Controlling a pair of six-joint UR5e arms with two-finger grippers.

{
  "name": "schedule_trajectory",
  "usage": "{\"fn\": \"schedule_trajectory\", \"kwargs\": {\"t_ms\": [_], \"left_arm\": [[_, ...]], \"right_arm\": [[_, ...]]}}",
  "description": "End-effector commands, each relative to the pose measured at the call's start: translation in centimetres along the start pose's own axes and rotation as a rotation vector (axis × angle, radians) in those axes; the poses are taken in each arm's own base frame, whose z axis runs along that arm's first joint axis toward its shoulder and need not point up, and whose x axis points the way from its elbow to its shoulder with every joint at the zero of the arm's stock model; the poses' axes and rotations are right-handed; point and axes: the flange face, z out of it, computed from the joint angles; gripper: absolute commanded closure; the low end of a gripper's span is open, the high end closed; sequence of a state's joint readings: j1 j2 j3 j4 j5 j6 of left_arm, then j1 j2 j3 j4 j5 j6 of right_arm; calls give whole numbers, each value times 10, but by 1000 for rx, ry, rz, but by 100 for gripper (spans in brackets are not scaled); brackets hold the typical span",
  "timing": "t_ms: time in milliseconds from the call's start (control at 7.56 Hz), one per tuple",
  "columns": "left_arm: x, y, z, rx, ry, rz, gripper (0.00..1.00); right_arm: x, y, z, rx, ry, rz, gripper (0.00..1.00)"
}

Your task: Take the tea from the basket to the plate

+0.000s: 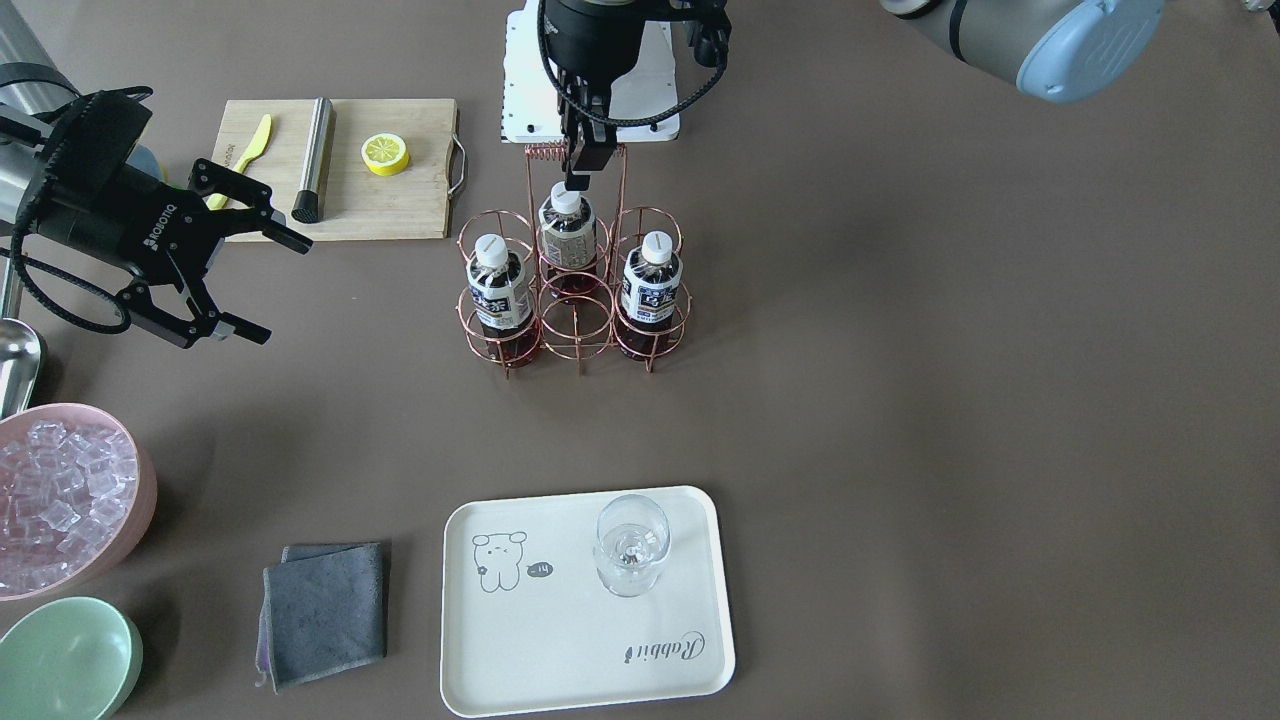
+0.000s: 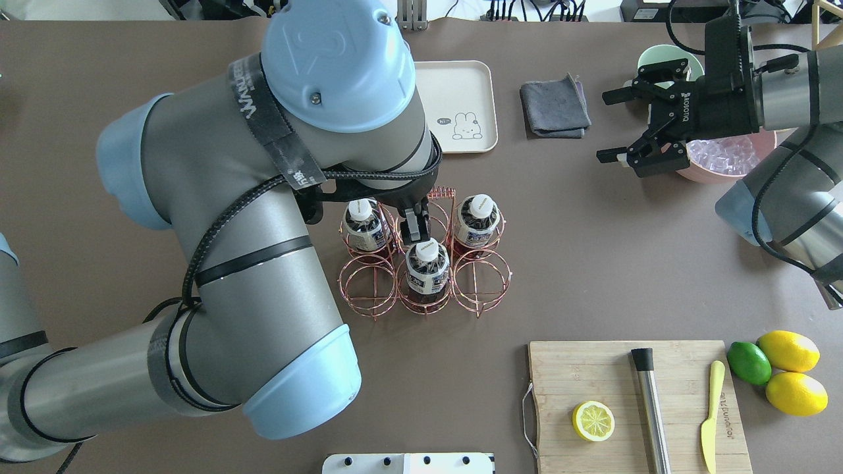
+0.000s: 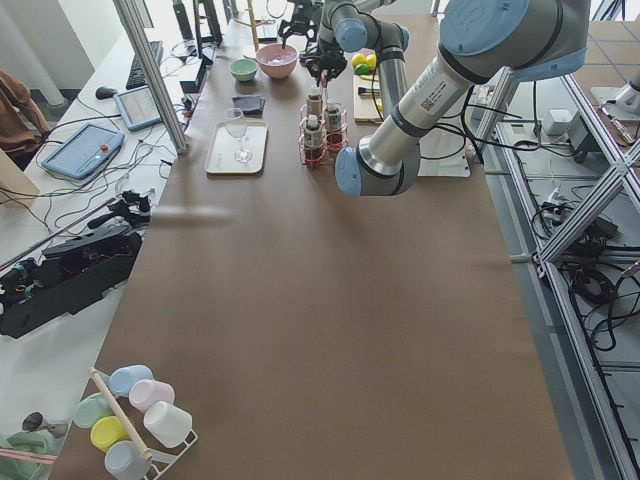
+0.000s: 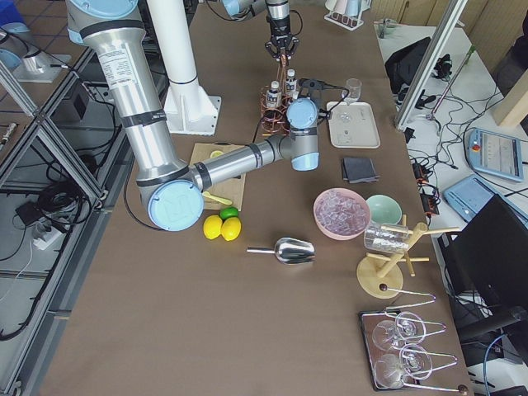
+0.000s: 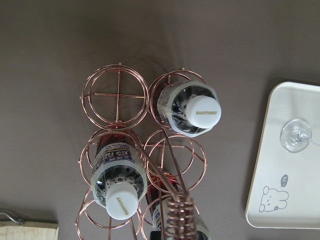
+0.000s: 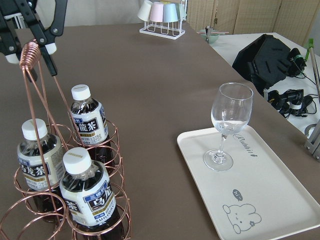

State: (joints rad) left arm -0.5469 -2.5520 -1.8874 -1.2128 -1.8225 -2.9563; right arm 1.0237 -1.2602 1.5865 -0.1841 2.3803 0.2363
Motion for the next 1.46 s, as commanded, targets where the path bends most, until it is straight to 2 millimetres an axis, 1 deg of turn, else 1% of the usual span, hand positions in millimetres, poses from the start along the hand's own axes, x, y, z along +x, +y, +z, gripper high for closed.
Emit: {"fn": "schedule_trajectory", "kwargs": {"t_ms": [0, 132, 265, 397, 529, 662, 794, 1059, 1191, 1324], "left_arm": [[-4, 4, 0, -8, 9, 7, 100], [-4, 4, -1, -9, 9, 8, 100], [-4, 4, -1, -9, 9, 8, 100], [-4, 3, 0, -7, 9, 7, 100], [-4, 4, -1, -8, 7, 7, 100], [-4, 3, -1, -7, 7, 7, 100], [-4, 3, -1, -5, 7, 6, 100], [-4, 2, -3, -7, 8, 5, 100], [-3, 2, -2, -6, 8, 5, 100], [-3, 1, -1, -3, 7, 4, 100]], "right_arm": [[0, -1, 1, 3, 2, -2, 0], [0, 0, -1, 2, 3, -2, 0], [0, -4, 2, 8, 5, -5, 1], [-4, -14, 10, 21, -6, -18, 1], [-14, -26, 27, 39, -33, -20, 1], [-30, -45, 53, 68, -67, -1, 2], [-49, -56, 79, 95, -95, 11, 2], [-78, -54, 113, 114, -120, 20, 2], [-85, -53, 122, 111, -137, 24, 2], [-86, -50, 124, 106, -139, 27, 2]]}}
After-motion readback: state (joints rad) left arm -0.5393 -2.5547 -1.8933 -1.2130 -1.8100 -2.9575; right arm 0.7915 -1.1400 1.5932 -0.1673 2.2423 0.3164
